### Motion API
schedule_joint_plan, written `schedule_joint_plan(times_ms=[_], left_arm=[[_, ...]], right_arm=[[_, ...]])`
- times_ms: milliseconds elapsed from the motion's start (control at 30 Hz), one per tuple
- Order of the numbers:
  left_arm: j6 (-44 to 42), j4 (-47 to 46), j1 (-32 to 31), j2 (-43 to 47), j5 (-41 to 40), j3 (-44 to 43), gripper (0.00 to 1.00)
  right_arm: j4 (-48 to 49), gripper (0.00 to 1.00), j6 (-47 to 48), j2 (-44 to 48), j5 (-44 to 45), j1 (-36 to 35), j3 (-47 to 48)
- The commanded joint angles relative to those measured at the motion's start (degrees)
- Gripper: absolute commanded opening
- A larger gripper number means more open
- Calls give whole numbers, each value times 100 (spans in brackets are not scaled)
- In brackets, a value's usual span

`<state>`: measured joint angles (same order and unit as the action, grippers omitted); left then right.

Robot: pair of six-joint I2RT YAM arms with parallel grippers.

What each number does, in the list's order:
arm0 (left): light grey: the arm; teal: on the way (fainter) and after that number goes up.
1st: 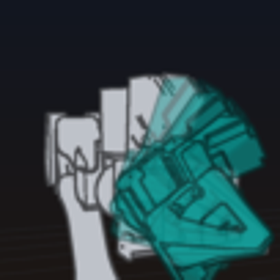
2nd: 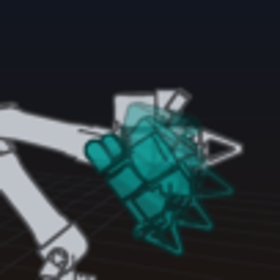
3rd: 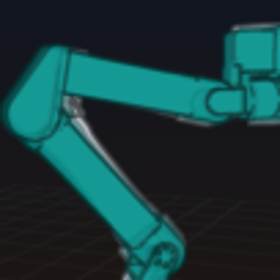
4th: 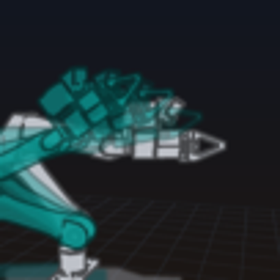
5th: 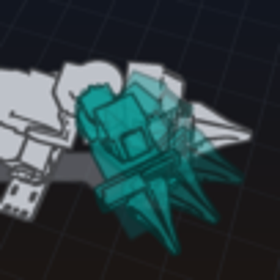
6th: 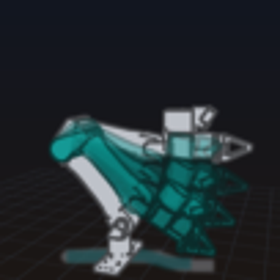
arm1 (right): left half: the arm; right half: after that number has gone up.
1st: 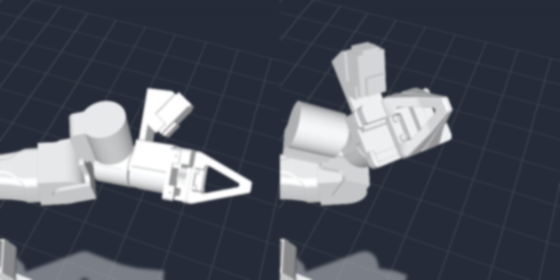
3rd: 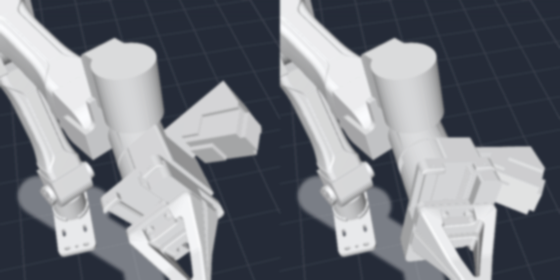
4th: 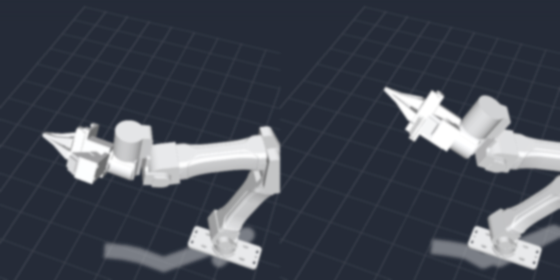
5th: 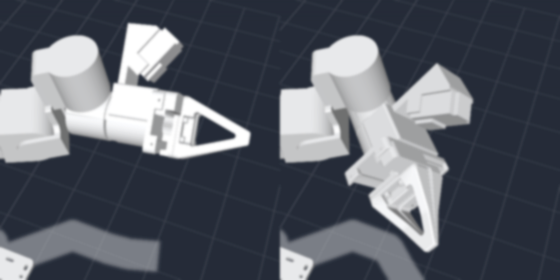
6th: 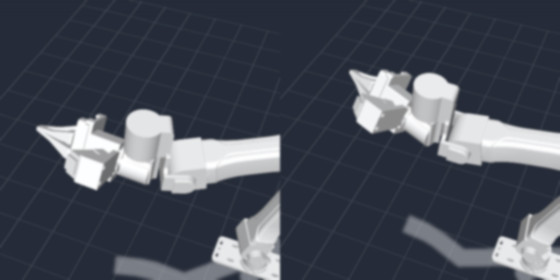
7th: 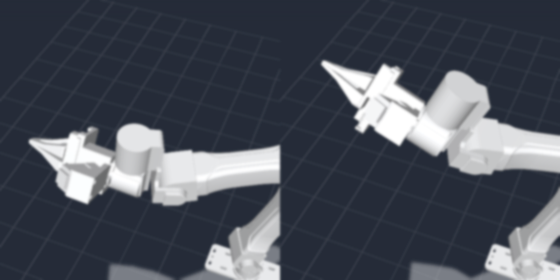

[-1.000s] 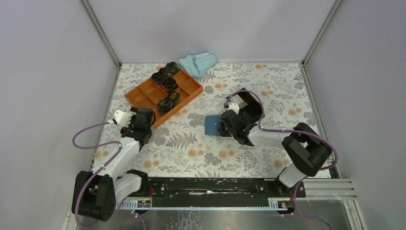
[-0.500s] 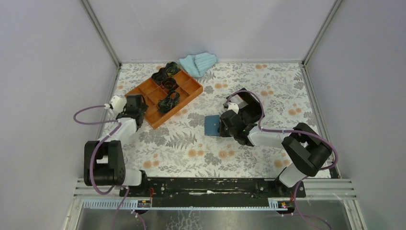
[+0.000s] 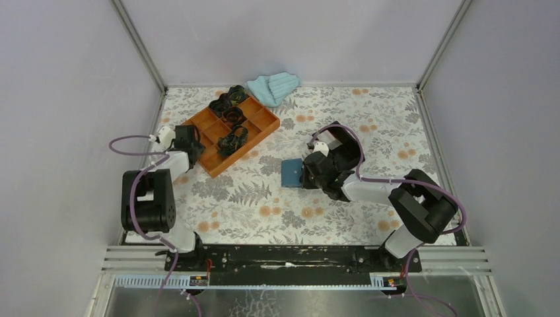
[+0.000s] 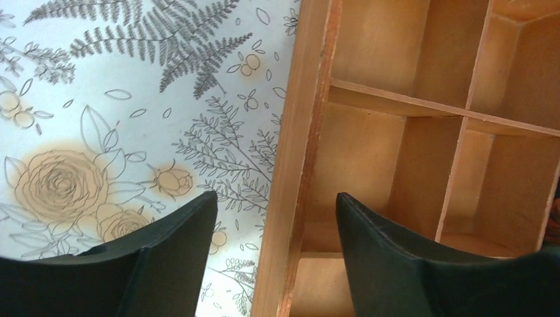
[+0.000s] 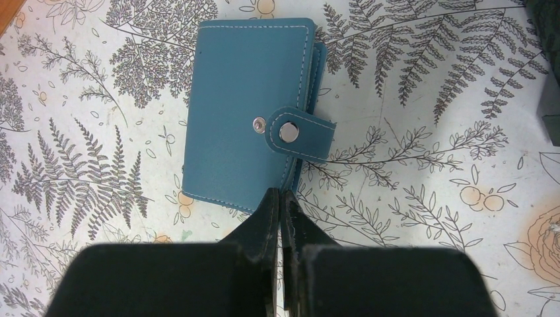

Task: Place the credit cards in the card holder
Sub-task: Move the distractor to the center of the board.

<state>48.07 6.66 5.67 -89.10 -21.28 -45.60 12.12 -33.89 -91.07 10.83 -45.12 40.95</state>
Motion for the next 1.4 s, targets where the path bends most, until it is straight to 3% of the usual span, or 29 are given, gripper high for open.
schedule_joint_plan(times_ms=[0,100,233,500,767,1367], left_arm=[[-512,-190,47,-340,125,-383,71],[-794,-60,47,-676,179,-697,68],[-1183,-26,40,-1051,267,-1057,57],[-2028,85,39,-1762,534,-1729,14],[-2361,117,20,-2156,486,-2203,6],[-3275,363,-547,-3332,126,-4003,6]], right_arm=[[99,0,93,43,-62,-67,53],[98,0,106,62,-53,-67,58],[64,0,125,101,-46,-62,63],[-24,0,177,177,-22,-67,93],[-86,0,208,203,-26,-65,159],[-96,0,215,-113,-63,-67,326]])
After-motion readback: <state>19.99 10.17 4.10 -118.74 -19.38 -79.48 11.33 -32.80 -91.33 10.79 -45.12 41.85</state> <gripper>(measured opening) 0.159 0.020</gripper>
